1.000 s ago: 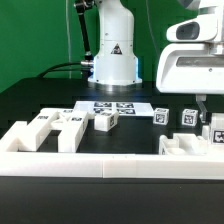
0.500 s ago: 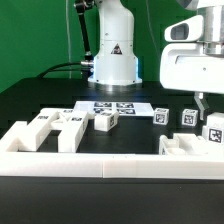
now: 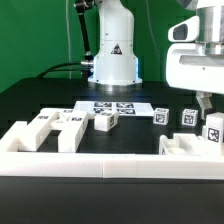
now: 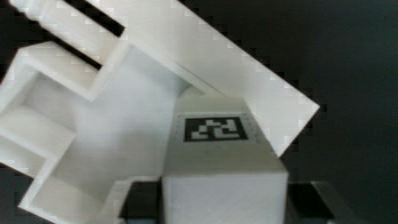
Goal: Assemble chair
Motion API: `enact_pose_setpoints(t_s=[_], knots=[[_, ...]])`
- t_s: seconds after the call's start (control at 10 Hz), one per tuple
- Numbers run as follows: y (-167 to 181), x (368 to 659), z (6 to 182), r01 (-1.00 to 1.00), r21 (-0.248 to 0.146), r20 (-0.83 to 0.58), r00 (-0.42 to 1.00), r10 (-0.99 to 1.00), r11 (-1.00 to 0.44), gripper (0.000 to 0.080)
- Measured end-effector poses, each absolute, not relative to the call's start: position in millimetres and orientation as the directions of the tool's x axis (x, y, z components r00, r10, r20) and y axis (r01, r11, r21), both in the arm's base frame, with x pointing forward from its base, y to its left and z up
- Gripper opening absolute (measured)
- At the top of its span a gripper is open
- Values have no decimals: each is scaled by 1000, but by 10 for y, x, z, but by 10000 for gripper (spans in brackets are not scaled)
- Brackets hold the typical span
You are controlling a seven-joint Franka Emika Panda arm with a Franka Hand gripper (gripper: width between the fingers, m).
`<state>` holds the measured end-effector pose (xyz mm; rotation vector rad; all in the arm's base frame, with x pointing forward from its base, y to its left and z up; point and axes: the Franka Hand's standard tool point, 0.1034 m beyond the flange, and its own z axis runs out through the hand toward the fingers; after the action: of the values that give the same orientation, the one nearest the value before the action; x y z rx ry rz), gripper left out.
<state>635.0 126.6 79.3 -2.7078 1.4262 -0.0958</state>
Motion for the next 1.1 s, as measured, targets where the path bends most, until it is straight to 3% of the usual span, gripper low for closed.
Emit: enact_pose_setpoints(t_s=[0.2,0.8,1.1], knots=[[1271,6349,793,-858,-102,9,505,-863,-503,288],[1295,6345,800,-990,-118,-83,-74,-994,83,290],[1268,6352,799,-985,-110,-89,-121,-989,130,290]])
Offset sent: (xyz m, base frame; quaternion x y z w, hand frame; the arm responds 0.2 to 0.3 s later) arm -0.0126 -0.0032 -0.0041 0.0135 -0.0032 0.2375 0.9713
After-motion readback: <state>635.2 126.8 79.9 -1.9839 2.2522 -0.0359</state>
